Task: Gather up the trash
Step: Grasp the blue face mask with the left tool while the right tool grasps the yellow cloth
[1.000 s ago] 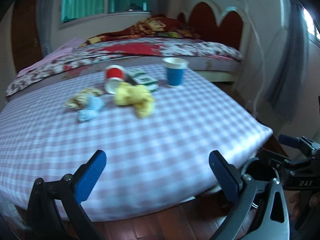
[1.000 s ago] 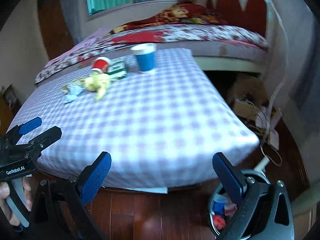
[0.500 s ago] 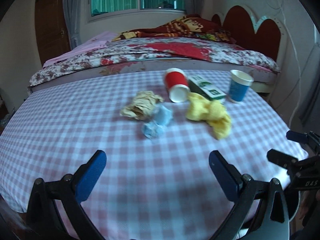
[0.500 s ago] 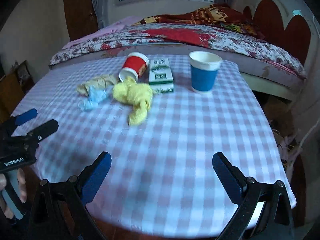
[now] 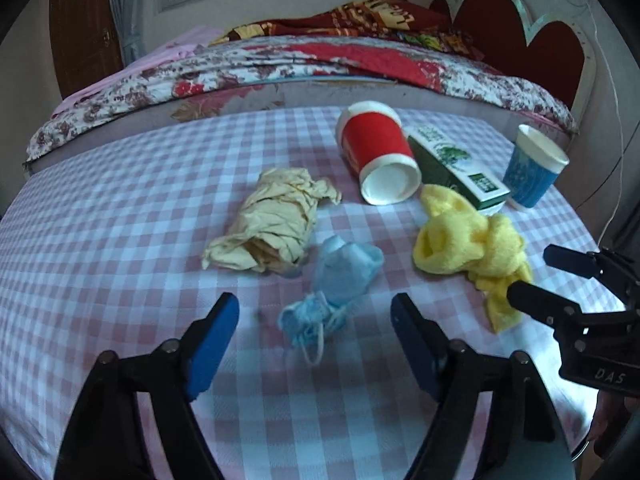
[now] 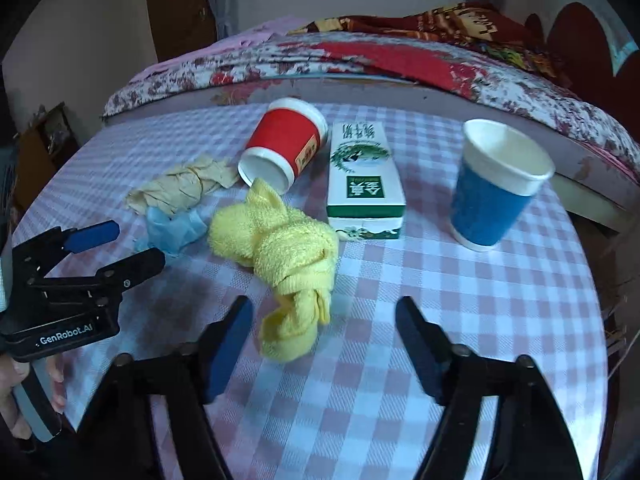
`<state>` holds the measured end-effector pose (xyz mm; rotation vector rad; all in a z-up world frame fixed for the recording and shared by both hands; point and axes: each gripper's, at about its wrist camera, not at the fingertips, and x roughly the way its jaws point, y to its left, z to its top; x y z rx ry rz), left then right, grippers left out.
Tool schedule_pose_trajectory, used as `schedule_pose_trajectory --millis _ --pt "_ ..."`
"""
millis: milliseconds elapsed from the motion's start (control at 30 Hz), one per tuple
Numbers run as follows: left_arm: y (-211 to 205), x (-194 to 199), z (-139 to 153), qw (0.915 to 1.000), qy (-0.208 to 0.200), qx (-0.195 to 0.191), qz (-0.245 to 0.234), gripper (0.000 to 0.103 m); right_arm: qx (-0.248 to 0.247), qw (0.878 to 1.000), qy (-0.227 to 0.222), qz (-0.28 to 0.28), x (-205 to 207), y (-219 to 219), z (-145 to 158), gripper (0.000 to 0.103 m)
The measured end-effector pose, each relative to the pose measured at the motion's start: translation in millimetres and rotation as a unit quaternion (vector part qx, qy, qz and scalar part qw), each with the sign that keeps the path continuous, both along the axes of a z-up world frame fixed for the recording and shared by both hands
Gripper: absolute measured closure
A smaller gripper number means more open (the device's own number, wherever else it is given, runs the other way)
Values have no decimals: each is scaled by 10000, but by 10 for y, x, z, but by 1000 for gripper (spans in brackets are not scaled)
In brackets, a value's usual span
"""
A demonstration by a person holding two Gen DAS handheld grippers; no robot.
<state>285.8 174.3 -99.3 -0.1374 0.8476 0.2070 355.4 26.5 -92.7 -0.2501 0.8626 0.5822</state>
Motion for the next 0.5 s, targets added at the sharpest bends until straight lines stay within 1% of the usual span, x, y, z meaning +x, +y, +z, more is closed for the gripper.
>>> schedule_pose_trajectory --millis 133,200,300,333,367,400,433,467,500 --pt "25 63 -62 9999 102 -139 4 25 37 10000 28 35 71 62 -37 35" --pt "22 80 -74 9998 119 -137 -6 27 45 9999 61 74 108 102 -56 36" --pt "60 105 -121 9995 176 -254 38 30 20 9999 123 112 152 169 -93 37" --pt "81 108 -140 9993 202 -316 67 32 0 9999 117 81 164 185 -102 40" --pt "100 113 -156 9991 222 -357 84 36 20 9999 117 13 169 187 -110 41" --pt "101 105 -159 9991 203 -360 91 37 43 9999 132 -20 177 184 -121 42" --pt "97 88 -161 9992 185 -351 92 39 46 9999 147 -23 170 192 -134 48" --pt "93 87 -161 9992 174 -342 90 42 43 9999 152 -10 155 200 -138 58" --pt "90 70 -158 9992 155 -355 77 46 54 9999 141 -16 141 202 -136 59"
